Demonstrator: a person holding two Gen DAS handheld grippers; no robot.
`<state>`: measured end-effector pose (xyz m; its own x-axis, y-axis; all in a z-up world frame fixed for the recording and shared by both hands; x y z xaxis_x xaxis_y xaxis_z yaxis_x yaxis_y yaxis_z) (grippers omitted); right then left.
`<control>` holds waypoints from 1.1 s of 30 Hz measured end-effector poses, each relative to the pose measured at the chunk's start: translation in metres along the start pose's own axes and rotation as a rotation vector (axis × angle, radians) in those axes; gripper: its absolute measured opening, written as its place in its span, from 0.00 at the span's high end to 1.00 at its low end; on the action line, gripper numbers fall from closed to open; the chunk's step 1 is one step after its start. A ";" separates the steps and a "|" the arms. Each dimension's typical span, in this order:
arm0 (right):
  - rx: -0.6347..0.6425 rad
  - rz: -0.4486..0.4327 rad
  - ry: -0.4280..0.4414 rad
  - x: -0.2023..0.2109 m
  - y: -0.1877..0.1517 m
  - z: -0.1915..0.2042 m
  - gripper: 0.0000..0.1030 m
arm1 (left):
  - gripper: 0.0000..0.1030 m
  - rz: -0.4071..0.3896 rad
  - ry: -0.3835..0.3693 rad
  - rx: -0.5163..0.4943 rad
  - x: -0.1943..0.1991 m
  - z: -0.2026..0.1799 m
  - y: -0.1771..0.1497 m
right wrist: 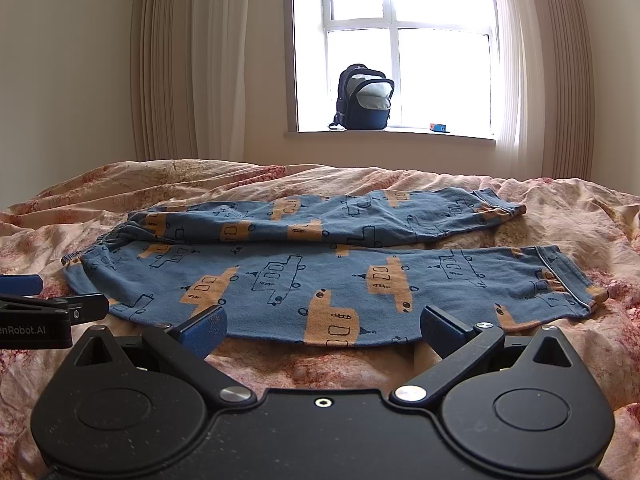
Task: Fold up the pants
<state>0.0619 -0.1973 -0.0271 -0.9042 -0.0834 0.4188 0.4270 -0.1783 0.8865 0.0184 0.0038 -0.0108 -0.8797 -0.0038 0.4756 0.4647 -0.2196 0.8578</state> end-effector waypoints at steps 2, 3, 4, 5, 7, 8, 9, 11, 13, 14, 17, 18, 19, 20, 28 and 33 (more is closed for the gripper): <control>-0.001 0.000 0.000 0.000 0.000 0.000 0.00 | 0.00 0.000 0.001 0.000 0.000 0.000 0.000; -0.001 0.001 0.000 0.000 -0.001 -0.001 0.00 | 0.00 0.000 0.001 0.001 0.000 0.000 0.000; 0.000 0.000 0.000 0.000 0.000 0.000 0.00 | 0.00 0.001 0.001 0.001 0.000 0.000 0.000; 0.000 0.000 0.000 0.000 -0.001 -0.001 0.00 | 0.00 0.001 0.001 0.001 0.000 0.000 0.000; -0.001 0.000 0.000 0.000 0.000 0.000 0.00 | 0.00 0.001 0.001 0.000 0.000 0.000 0.000; -0.001 0.001 0.000 0.000 0.000 0.000 0.00 | 0.00 0.000 0.001 0.000 0.000 0.000 0.000; -0.001 0.001 0.000 0.000 0.000 0.000 0.00 | 0.00 0.000 0.001 0.000 0.000 0.000 0.000; 0.000 0.001 0.000 0.000 0.000 0.000 0.00 | 0.00 0.001 0.001 0.000 0.000 0.000 0.000; 0.000 0.000 0.000 0.000 0.000 0.000 0.00 | 0.00 0.001 0.002 0.000 0.000 0.000 0.000; 0.000 0.000 0.000 0.000 0.000 0.000 0.00 | 0.00 0.002 0.001 0.001 0.000 0.000 0.000; -0.001 0.001 0.000 0.000 0.000 0.000 0.00 | 0.00 0.003 0.002 0.002 0.000 0.002 -0.001; 0.000 0.000 0.000 -0.001 0.000 0.000 0.00 | 0.00 0.003 0.001 0.001 -0.001 0.001 -0.001; 0.000 0.000 0.000 -0.001 0.000 0.000 0.00 | 0.00 0.003 0.001 0.000 -0.001 0.001 -0.001; 0.001 0.000 0.001 -0.001 0.000 0.000 0.00 | 0.00 0.005 0.001 0.000 -0.001 0.001 -0.002; 0.020 0.022 0.011 -0.009 -0.002 -0.001 0.00 | 0.00 0.063 -0.014 0.045 -0.016 0.008 0.000; 0.032 0.053 0.079 -0.036 0.022 -0.006 0.00 | 0.00 0.103 -0.077 0.156 -0.043 0.035 0.028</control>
Point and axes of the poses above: each gripper's, at about its wrist camera, not at the fingertips, and x roughly against the way its jaws point, z to its left, y to its top, the point moved 2 cm from there along -x, roughly the way its jaws point, and after that the axes turned 11 degrees about -x, right-handed, at the moved point
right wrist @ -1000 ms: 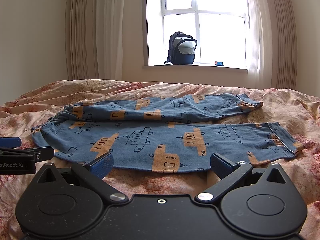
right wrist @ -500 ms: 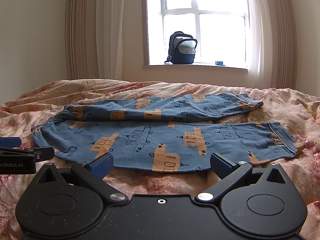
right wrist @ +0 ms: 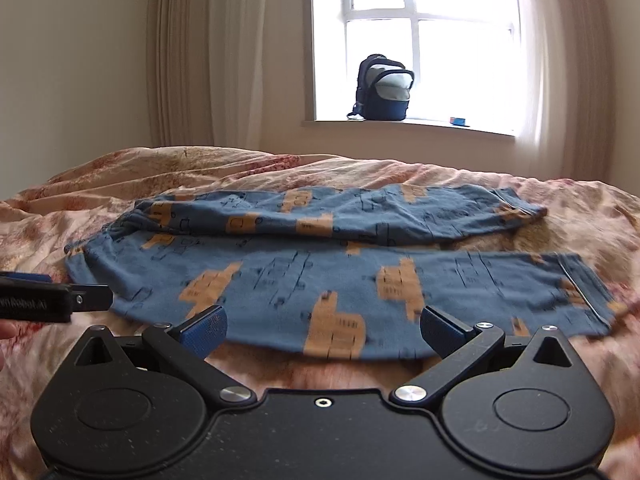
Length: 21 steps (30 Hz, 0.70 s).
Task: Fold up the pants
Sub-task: 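Grasp the pants hem with the left gripper while the right gripper grasps the other hem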
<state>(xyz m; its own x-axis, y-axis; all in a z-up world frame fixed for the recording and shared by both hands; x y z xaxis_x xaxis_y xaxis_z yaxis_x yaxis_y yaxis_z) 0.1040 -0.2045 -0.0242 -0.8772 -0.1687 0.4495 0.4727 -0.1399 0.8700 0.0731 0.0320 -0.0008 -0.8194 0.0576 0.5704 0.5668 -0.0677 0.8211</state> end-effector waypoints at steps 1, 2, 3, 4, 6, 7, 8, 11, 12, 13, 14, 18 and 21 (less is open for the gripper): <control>0.000 0.003 0.028 -0.007 0.009 -0.003 0.00 | 0.00 -0.002 -0.009 0.011 -0.005 0.006 0.012; -0.002 0.007 0.053 -0.014 0.018 -0.005 0.00 | 0.00 0.002 -0.022 0.022 -0.011 0.010 0.023; -0.001 0.016 0.082 -0.023 0.027 -0.008 0.00 | 0.00 0.009 -0.047 0.037 -0.018 0.015 0.036; 0.000 0.030 0.115 -0.031 0.037 -0.010 0.00 | 0.00 0.012 -0.071 0.051 -0.026 0.020 0.047; 0.008 0.073 0.196 -0.049 0.060 -0.015 0.00 | 0.00 0.013 -0.133 0.070 -0.044 0.032 0.072; 0.031 0.105 0.226 -0.058 0.072 -0.016 0.00 | 0.00 0.021 -0.169 0.071 -0.054 0.037 0.083; 0.062 0.144 0.242 -0.068 0.085 -0.015 0.00 | 0.00 0.038 -0.207 0.070 -0.068 0.044 0.096; 0.221 0.243 0.275 -0.093 0.124 -0.006 0.00 | 0.00 0.067 -0.255 0.068 -0.104 0.055 0.122; 0.273 0.279 0.281 -0.103 0.135 -0.003 0.00 | 0.00 0.068 -0.254 0.056 -0.119 0.058 0.130; 0.315 0.313 0.287 -0.115 0.147 -0.001 0.00 | 0.00 0.070 -0.244 0.030 -0.131 0.059 0.138; 0.351 0.345 0.295 -0.128 0.157 0.001 0.00 | 0.00 0.072 -0.233 -0.014 -0.146 0.060 0.146; 0.571 0.349 0.307 -0.189 0.174 0.007 0.00 | 0.00 0.066 -0.240 -0.167 -0.197 0.067 0.174; 0.645 0.300 0.375 -0.235 0.180 0.001 0.01 | 0.00 0.124 -0.204 -0.307 -0.230 0.069 0.184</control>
Point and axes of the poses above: each gripper's, at about its wrist camera, not at the fingertips, and x roughly against the way its jaws point, z to its left, y to its top, the point moved 2 cm from there along -x, roughly the way its jaws point, and after that the axes turned 11 degrees about -x, right-handed, at the moved point
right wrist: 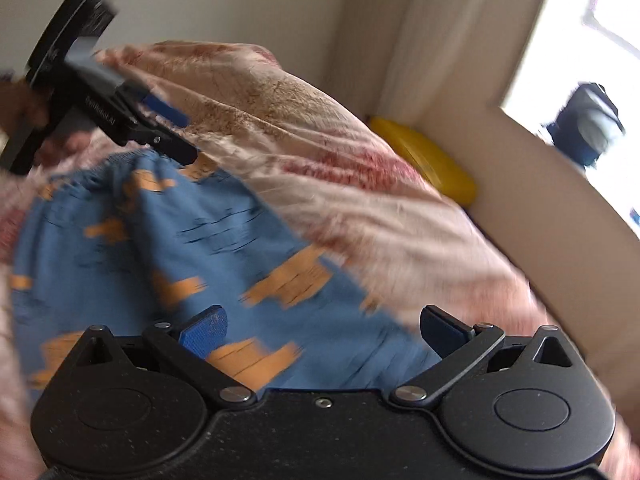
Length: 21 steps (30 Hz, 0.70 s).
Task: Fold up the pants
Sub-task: 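Grasp the pants hem with the left gripper while the right gripper grasps the other hem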
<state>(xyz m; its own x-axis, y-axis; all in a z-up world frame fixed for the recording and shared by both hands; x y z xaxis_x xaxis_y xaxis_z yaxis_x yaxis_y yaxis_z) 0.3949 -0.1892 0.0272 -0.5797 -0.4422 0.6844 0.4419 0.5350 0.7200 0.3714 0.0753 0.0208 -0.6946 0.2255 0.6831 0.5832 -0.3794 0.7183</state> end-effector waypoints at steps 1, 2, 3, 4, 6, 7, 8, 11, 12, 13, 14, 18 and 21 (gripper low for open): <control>0.006 -0.013 -0.001 -0.010 0.001 -0.010 0.01 | 0.00 0.030 -0.001 -0.047 -0.010 0.003 0.002; 0.010 -0.008 0.005 -0.020 0.000 -0.019 0.01 | 0.00 0.056 -0.011 -0.108 -0.021 0.006 0.003; 0.012 0.010 0.014 -0.029 0.000 -0.028 0.01 | 0.00 0.069 -0.016 -0.153 -0.026 0.008 0.001; 0.009 0.034 0.031 -0.037 0.000 -0.037 0.01 | 0.00 0.082 -0.013 -0.193 -0.032 0.009 -0.001; -0.023 0.083 0.064 -0.050 -0.001 -0.055 0.02 | 0.00 0.119 -0.018 -0.232 -0.044 0.014 -0.004; -0.042 0.101 0.080 -0.056 0.000 -0.061 0.05 | 0.01 0.139 -0.037 -0.232 -0.048 0.017 -0.005; -0.055 0.113 0.092 -0.061 -0.002 -0.066 0.07 | 0.05 0.156 -0.061 -0.229 -0.052 0.021 -0.006; -0.068 0.157 0.080 -0.072 -0.007 -0.077 0.17 | 0.22 0.203 -0.143 -0.224 -0.059 0.026 -0.007; -0.068 0.173 0.085 -0.076 -0.009 -0.078 0.20 | 0.27 0.215 -0.162 -0.220 -0.060 0.029 -0.008; -0.072 0.189 0.098 -0.079 -0.010 -0.079 0.20 | 0.36 0.223 -0.178 -0.215 -0.061 0.029 -0.008; -0.074 0.203 0.119 -0.081 -0.011 -0.079 0.21 | 0.50 0.229 -0.191 -0.211 -0.061 0.029 -0.009; -0.048 0.218 0.163 -0.084 -0.010 -0.072 0.57 | 0.83 0.280 -0.250 -0.235 -0.061 0.024 -0.011; -0.017 0.223 0.164 -0.086 -0.010 -0.065 0.77 | 0.96 0.280 -0.194 -0.299 -0.055 0.013 -0.012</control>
Point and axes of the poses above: each gripper's, at about its wrist camera, not at the fingertips, and x roughly against the way its jaws point, z to its left, y to its top, the point moved 2 cm from there along -x, roughly the way its jaws point, and after that the axes turned 11 degrees about -x, right-handed, at the moved point
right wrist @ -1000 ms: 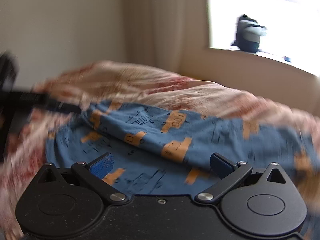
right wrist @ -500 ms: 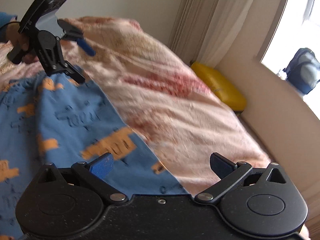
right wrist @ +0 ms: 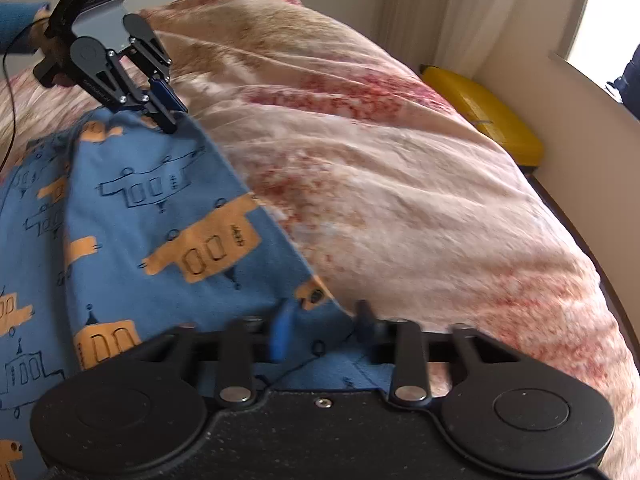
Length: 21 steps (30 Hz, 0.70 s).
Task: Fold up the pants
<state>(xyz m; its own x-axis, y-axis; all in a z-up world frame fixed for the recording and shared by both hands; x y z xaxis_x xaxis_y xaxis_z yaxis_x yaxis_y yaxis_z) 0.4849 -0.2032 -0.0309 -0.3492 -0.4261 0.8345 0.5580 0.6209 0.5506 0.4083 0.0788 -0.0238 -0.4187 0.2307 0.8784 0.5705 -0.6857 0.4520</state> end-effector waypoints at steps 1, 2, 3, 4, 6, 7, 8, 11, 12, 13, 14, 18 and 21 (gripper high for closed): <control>0.003 -0.002 -0.010 -0.001 0.000 0.001 0.90 | 0.97 -0.002 0.014 -0.004 0.002 -0.002 0.000; 0.000 -0.007 -0.019 -0.001 0.000 0.003 0.95 | 0.98 -0.006 0.030 -0.001 0.005 -0.004 0.001; -0.001 -0.016 -0.027 -0.001 0.000 0.005 0.97 | 0.99 -0.015 0.047 0.009 0.010 -0.005 0.001; 0.006 -0.024 -0.039 0.000 0.000 0.007 0.99 | 0.99 -0.027 0.060 0.027 0.015 -0.005 0.001; 0.029 -0.048 -0.070 0.007 -0.002 0.013 1.00 | 0.99 -0.067 0.091 0.056 0.027 -0.003 0.003; 0.039 -0.068 -0.085 0.011 -0.002 0.015 1.00 | 0.99 -0.085 0.113 0.068 0.034 -0.003 0.004; 0.041 -0.090 -0.100 0.016 -0.001 0.017 1.00 | 0.99 -0.111 0.144 0.081 0.041 -0.002 0.005; 0.051 -0.163 -0.178 0.029 0.007 0.019 1.00 | 0.99 -0.196 0.266 0.082 0.065 -0.002 0.015; 0.051 -0.194 -0.209 0.032 0.012 0.018 1.00 | 0.99 -0.215 0.300 0.088 0.071 -0.001 0.019; 0.046 -0.226 -0.241 0.034 0.018 0.017 1.00 | 0.99 -0.230 0.336 0.092 0.074 0.001 0.023; 0.040 -0.254 -0.273 0.035 0.026 0.015 1.00 | 0.99 -0.237 0.379 0.094 0.075 0.005 0.029; 0.028 -0.292 -0.394 0.014 0.059 0.008 1.00 | 0.99 -0.160 0.442 0.090 0.046 0.022 0.041; -0.003 -0.194 -0.415 -0.029 0.075 -0.002 1.00 | 0.99 -0.108 0.427 0.128 0.014 0.032 0.038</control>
<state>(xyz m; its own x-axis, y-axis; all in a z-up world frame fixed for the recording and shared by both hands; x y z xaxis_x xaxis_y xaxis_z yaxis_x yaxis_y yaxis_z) 0.5386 -0.1460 -0.0135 -0.7194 -0.2343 0.6538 0.4542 0.5535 0.6981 0.4464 0.0784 0.0107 -0.7188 -0.0277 0.6947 0.5791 -0.5767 0.5762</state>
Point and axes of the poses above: each gripper's, at about its wrist camera, not at the fingertips, and x roughly against the way its jaws point, z to its left, y to its top, the point moved 2 cm from there along -x, roughly the way its jaws point, and after that the axes turned 11 degrees about -x, right-handed, at the moved point
